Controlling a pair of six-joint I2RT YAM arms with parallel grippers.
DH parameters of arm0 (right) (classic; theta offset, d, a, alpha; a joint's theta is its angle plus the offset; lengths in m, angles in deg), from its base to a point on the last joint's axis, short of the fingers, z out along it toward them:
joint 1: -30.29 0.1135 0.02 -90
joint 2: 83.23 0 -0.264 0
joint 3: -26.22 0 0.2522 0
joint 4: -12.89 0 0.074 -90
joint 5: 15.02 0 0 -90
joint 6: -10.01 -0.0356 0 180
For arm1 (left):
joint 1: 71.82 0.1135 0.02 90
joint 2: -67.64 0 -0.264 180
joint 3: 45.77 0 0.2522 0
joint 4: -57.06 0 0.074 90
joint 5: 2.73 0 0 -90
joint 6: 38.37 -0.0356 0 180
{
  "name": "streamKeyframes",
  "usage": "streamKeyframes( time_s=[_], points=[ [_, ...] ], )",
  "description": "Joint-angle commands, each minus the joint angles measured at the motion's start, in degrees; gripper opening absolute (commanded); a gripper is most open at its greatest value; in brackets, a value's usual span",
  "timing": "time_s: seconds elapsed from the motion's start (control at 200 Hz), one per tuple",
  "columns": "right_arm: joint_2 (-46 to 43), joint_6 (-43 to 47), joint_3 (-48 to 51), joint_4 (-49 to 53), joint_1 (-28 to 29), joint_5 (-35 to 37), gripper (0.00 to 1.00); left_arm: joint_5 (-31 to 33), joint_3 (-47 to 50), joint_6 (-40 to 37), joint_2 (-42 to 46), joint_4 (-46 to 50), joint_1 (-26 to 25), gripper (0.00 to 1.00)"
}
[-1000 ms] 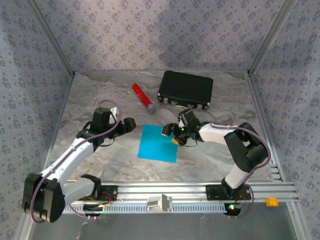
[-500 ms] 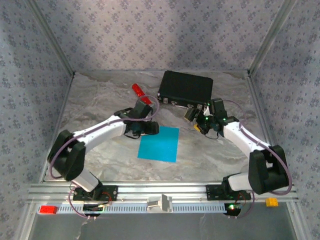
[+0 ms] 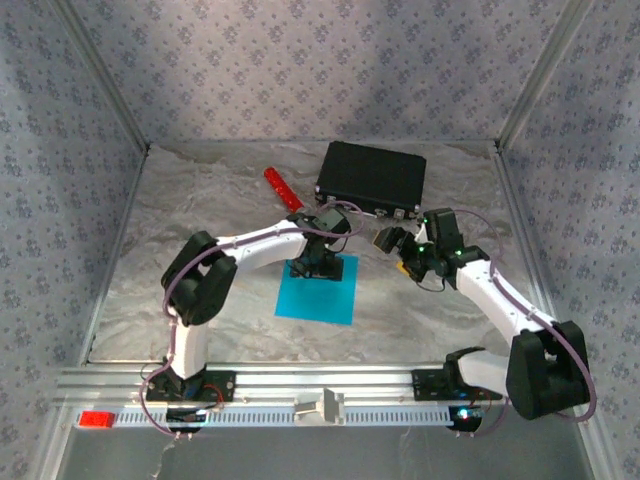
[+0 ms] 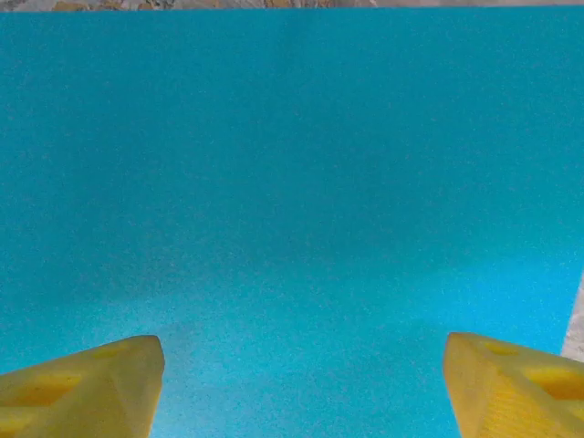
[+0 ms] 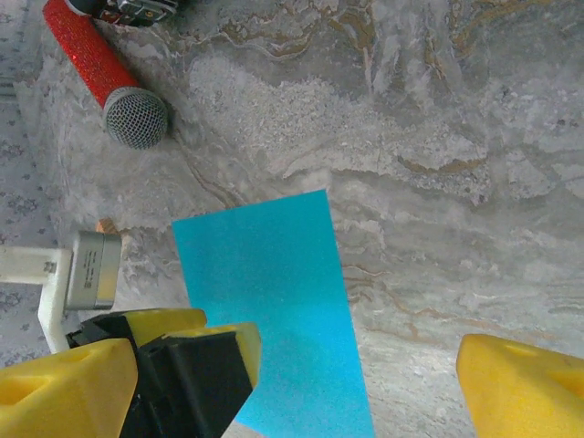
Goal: Fold a paper plane with a square sheet of paper (pick it up from the middle)
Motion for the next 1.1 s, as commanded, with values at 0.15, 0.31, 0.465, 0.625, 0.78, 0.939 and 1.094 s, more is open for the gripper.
streamKeyframes(
  time_s=[0.15, 0.31, 0.465, 0.625, 0.78, 0.939, 1.094],
  points=[
    [-2.86, 2.47, 3.39, 2.28, -1.27, -2.63, 0.96, 1.73, -2.13, -1.78, -1.77, 5.20, -0.38, 0.84],
    [-3.38, 2.70, 4.36, 1.91, -1.37, -3.17, 0.97, 0.94, -2.01, -2.66, -2.27, 4.46, -0.33, 0.85],
    [-3.76, 2.10, 5.12, 1.14, -1.41, -3.28, 0.98, -1.03, -1.92, -2.54, -2.48, 2.67, -0.35, 0.87],
    [-4.02, 2.25, 5.46, 1.27, -1.39, -2.98, 0.98, -1.26, -1.64, -2.19, -2.91, 2.16, -0.36, 0.88],
    [-3.72, 2.01, 5.82, 1.02, -1.39, -2.99, 0.99, -1.22, -1.62, -1.65, -3.80, 2.06, -0.33, 0.90],
    [-3.41, 1.81, 6.35, 0.87, -1.39, -2.82, 0.99, -1.08, -1.00, -1.20, -4.88, 2.03, -0.43, 0.90],
    [-3.06, 1.58, 6.64, 0.89, -1.37, -2.51, 0.99, -1.01, 0.32, -0.84, -6.24, 1.72, -0.77, 0.91]
  ],
)
